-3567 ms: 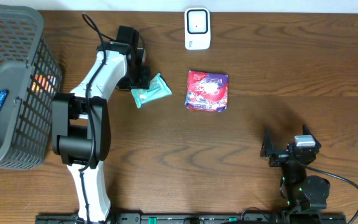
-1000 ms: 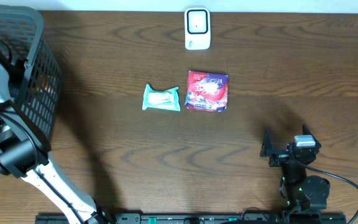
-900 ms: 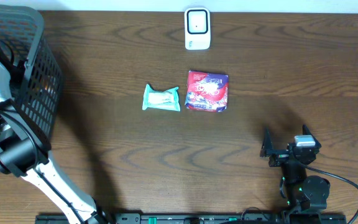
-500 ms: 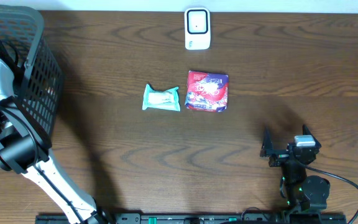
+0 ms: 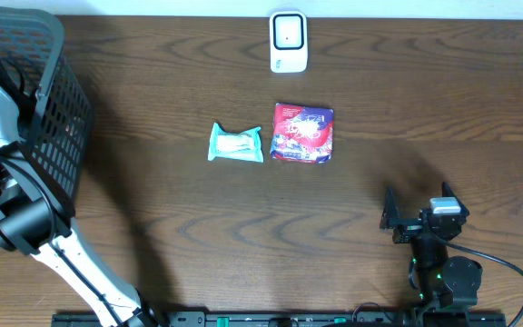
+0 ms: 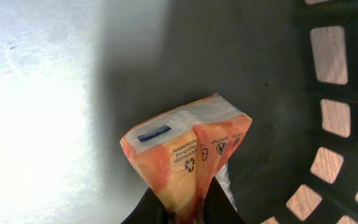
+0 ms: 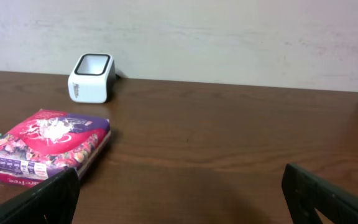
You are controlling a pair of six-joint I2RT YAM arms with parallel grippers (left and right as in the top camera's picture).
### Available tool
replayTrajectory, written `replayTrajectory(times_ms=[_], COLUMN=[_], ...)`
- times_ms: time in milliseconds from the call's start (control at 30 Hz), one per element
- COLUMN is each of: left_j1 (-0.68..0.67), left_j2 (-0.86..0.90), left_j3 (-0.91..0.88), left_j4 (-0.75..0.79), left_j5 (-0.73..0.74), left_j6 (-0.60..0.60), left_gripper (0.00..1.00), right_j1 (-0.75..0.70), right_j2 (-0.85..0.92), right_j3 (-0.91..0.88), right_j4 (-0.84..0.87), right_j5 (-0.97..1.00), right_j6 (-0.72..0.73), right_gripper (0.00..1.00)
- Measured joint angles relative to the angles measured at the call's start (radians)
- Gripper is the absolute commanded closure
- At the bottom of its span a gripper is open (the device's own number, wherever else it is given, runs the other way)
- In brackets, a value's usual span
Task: Scan the item barcode
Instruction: 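Reach the left gripper into the basket and grasp the small orange box, then carry the orange box past the scanner and place it right of the bag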
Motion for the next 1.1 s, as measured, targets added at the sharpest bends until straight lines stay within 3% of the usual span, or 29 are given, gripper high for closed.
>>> replayTrajectory(times_ms=[167, 367, 533, 600, 800, 1100], left_j1=[0.03, 0.05, 0.001, -0.053, -0.392, -0.877], left_j2=[-0.094, -0.414, -0.631, -0.666, -0.639, -0.46], left_j3=[-0.018, -0.021, -0.006, -0.004, -0.003, -0.004], left_j4=[-0.01, 0.029, 0.113, 0.15, 0.16, 0.167], left_j5=[-0.018, -0.022, 0.1, 0.172, 0.27, 0.155], left_j6=[0.004, -0.014, -0.078, -0.09, -0.104, -0.071], left_gripper=[0.93, 0.93, 0.93, 0.93, 0.93, 0.92], right_j1=[0.0, 0.0, 0.0, 0.0, 0.0, 0.0], right_j2=[0.0, 0.0, 0.0, 0.0, 0.0, 0.0], right_j3=[0.0, 0.0, 0.0, 0.0, 0.0, 0.0], right_j4=[0.0, 0.0, 0.0, 0.0, 0.0, 0.0], right_j5=[0.0, 0.0, 0.0, 0.0, 0.0, 0.0], right_j6=[0.0, 0.0, 0.0, 0.0, 0.0, 0.0], right_gripper=[0.01, 0.01, 0.01, 0.01, 0.01, 0.01])
